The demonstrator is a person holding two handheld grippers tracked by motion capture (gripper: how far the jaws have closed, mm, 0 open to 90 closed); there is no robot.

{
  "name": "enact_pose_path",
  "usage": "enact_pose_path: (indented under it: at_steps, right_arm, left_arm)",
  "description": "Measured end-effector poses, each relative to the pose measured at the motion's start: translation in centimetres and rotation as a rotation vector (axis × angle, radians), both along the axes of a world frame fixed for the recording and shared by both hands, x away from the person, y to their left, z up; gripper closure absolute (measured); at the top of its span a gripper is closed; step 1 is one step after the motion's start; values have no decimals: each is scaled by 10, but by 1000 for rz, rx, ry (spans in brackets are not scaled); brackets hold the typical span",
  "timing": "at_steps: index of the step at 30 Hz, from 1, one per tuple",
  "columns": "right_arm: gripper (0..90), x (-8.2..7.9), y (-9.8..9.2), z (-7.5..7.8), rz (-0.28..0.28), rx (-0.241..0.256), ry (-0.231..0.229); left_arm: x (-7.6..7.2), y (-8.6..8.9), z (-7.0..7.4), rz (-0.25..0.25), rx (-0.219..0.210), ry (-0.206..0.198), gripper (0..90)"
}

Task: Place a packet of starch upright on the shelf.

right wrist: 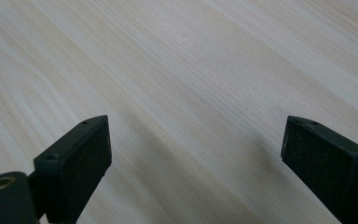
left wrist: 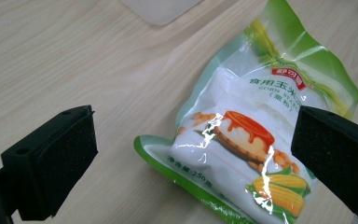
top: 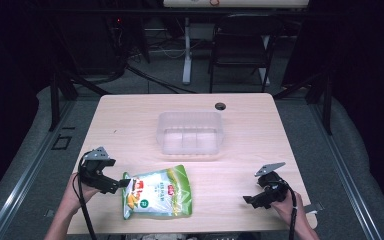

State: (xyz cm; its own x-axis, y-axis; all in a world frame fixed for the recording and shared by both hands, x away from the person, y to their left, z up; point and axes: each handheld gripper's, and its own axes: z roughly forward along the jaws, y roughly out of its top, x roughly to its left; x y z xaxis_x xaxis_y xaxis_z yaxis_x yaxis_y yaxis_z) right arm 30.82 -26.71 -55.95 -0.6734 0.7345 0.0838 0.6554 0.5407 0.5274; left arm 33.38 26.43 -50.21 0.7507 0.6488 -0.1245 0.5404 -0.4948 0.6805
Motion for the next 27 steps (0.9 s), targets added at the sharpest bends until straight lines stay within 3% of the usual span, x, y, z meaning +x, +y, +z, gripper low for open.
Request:
enact_pose_path:
  at_steps: [2, 4, 8, 11, 17, 22, 25, 27]
  right_arm:
    - [78, 0, 0, -1, 1, -6, 4]
    - [79, 0, 0, -1, 16, 2, 10]
    - [79, -1, 0, 0, 25, 9, 5]
    - [78, 0, -1, 0, 39, -5, 10]
    - [81, 2, 1, 2, 63, 12, -15]
    - [74, 1, 1, 1, 44, 18, -2]
    - [77, 0, 2, 3, 32, 8, -8]
    - [78, 0, 2, 2, 31, 3, -5]
  left_arm:
    - [1, -4, 3, -2, -19, 7, 3]
    - [2, -6, 4, -38, -12, 49, 3]
    - [1, -8, 8, -42, -12, 59, 3]
    - [3, -10, 11, -51, -24, 62, 3]
    - [7, -21, 20, -94, -22, 49, 3]
    - [14, -29, 24, -112, -32, 36, 3]
    - [18, -38, 23, -128, -26, 43, 3]
    - [26, -44, 20, -143, 0, 60, 3]
